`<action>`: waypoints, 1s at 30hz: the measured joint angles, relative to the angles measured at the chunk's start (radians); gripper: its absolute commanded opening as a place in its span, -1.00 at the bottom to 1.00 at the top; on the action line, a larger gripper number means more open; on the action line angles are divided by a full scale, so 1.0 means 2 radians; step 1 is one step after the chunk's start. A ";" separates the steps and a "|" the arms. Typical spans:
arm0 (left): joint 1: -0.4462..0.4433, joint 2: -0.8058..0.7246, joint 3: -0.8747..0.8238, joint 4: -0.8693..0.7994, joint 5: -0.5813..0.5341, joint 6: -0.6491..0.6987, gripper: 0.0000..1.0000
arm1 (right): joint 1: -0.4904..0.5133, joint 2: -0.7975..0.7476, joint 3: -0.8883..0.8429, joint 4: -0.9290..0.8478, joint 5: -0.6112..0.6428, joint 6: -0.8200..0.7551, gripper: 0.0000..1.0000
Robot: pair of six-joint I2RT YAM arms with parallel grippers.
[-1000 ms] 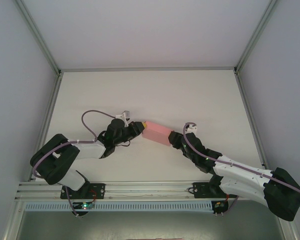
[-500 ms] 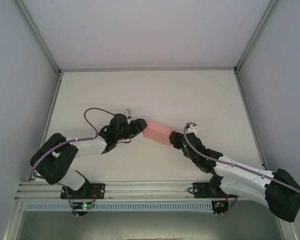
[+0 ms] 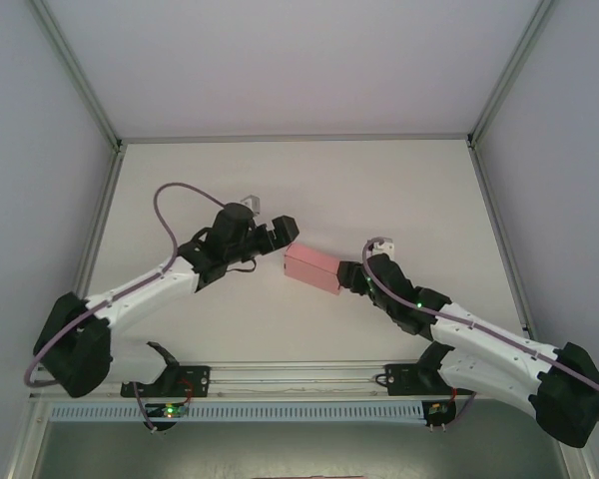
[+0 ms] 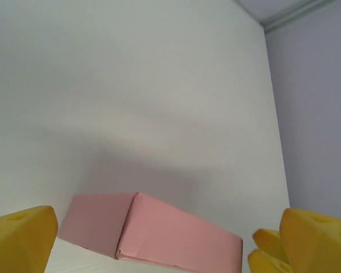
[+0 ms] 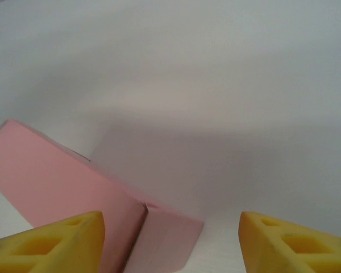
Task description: Assemble paper box
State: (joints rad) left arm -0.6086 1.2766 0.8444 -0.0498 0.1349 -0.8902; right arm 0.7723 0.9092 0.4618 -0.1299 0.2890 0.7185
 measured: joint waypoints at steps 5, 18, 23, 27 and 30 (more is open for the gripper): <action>0.000 -0.083 0.005 -0.100 -0.143 0.033 1.00 | -0.006 0.005 0.064 -0.005 -0.056 -0.126 0.96; 0.000 -0.193 -0.124 -0.232 -0.283 0.032 1.00 | -0.022 0.258 0.248 -0.145 -0.201 -0.473 0.81; 0.001 -0.208 -0.132 -0.234 -0.283 0.026 1.00 | -0.022 0.311 0.291 -0.192 -0.190 -0.521 0.65; 0.001 -0.221 -0.133 -0.234 -0.283 0.024 1.00 | -0.022 0.345 0.319 -0.226 -0.184 -0.546 0.12; 0.001 -0.237 -0.136 -0.234 -0.283 0.022 1.00 | -0.022 0.361 0.336 -0.241 -0.178 -0.553 -0.11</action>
State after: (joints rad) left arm -0.6075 0.8028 0.5728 -0.5186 -0.4313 -0.8455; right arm 0.7288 1.6321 1.1347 -0.6121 -0.0666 -0.3882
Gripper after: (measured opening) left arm 0.999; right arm 0.479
